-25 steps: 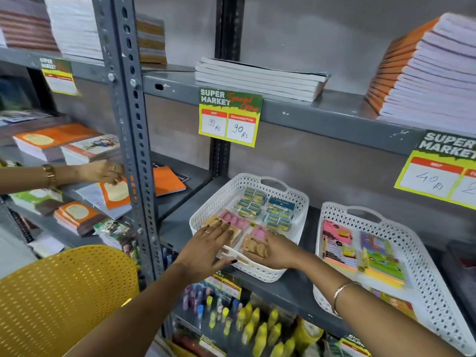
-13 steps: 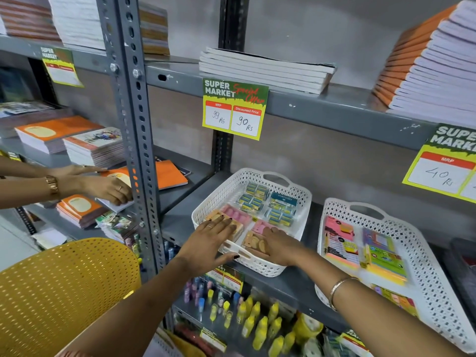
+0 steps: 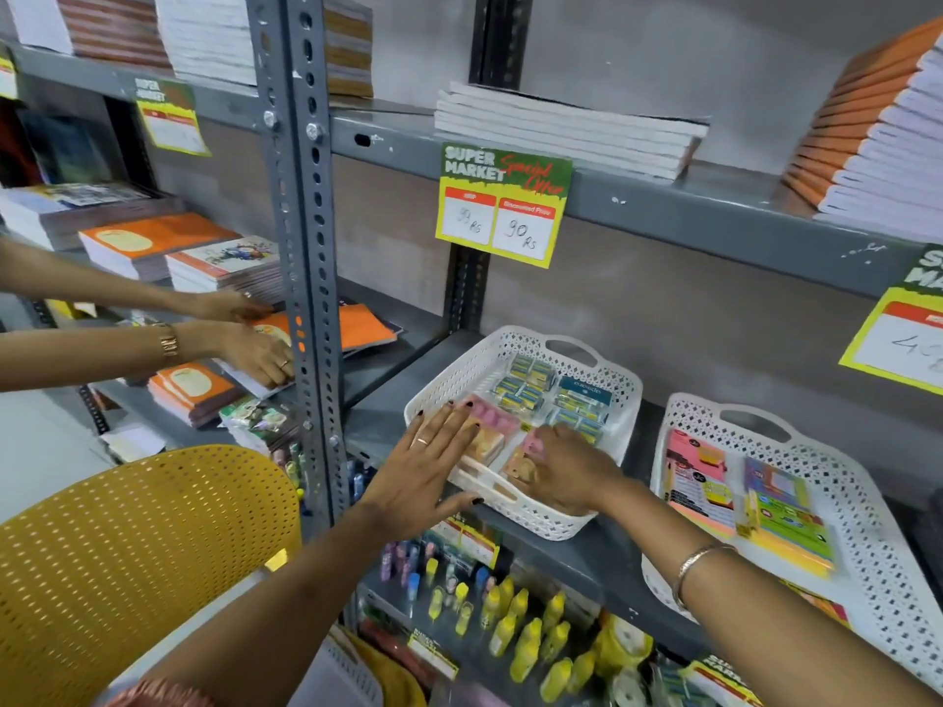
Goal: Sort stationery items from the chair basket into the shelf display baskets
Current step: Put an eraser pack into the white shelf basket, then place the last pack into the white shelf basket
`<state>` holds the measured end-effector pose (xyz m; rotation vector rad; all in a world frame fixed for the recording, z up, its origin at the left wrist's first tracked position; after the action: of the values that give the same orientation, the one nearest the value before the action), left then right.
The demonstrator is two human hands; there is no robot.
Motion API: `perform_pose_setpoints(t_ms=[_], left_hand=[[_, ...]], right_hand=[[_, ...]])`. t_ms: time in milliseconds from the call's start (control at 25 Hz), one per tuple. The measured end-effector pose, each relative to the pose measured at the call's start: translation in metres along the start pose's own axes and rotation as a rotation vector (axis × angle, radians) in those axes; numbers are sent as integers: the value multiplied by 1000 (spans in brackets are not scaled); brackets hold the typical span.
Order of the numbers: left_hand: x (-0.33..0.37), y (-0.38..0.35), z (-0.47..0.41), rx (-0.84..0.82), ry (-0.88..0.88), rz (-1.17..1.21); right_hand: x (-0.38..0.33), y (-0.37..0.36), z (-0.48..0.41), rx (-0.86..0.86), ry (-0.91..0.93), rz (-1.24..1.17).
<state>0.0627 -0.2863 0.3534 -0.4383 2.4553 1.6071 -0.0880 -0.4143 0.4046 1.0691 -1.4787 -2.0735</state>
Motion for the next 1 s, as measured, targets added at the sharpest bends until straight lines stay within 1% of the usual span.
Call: perform_pose_setpoints(t_ms=[80,200,240,280,360,400,480,520,600,640,720,760,840,880,1000], left_hand=[[-7,-2,22,3,92,17],[-25,-17,76,-45,254,42],[-32,-25,100,-95,315,51],[-36,-35,130,-153,373,53],[-39,-57,198,-260,482,30],[-39,-66,232,-297,520,29],[-41,-85,301,-376,583,17],[-42,-96,336,-441,604,18],[-39,-114,393,-558,595,41],[-33,-126,423,-613,597,63],[-23,-143,462,-690,587,88],[-17,-152,476,-704,577,92],[-7,-168,495,-699,540,105],[-1,-176,504,-691,532,106],[14,-195,522,-672,530,135]], right_hand=[[-30,13,3,218,125,-35],[-89,10,5,495,384,-99],[-110,-1,4,530,471,-113],[-129,-21,2,525,551,-120],[-161,-75,-4,427,661,-117],[-172,-106,-7,361,683,-106],[-188,-175,-11,201,683,-82],[-194,-216,-14,109,667,-81],[-200,-284,-10,-78,662,-41],[-203,-323,-6,-142,666,14],[-202,-384,3,-344,631,27],[-198,-416,8,-438,604,18],[-193,-469,19,-514,585,4],[-192,-490,24,-544,614,21],[-194,-551,38,-637,779,103]])
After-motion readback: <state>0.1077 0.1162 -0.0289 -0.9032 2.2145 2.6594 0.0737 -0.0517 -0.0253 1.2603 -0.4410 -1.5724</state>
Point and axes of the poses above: each hand's wrist, its own z-axis away from the middle knuckle, its own y-axis out of the back of the hand, x = y × z, the point moved 3 cm from there along -z, towards the middle knuckle, and after that the axes turned 14 degrees about -z, right-handed, at the moved point
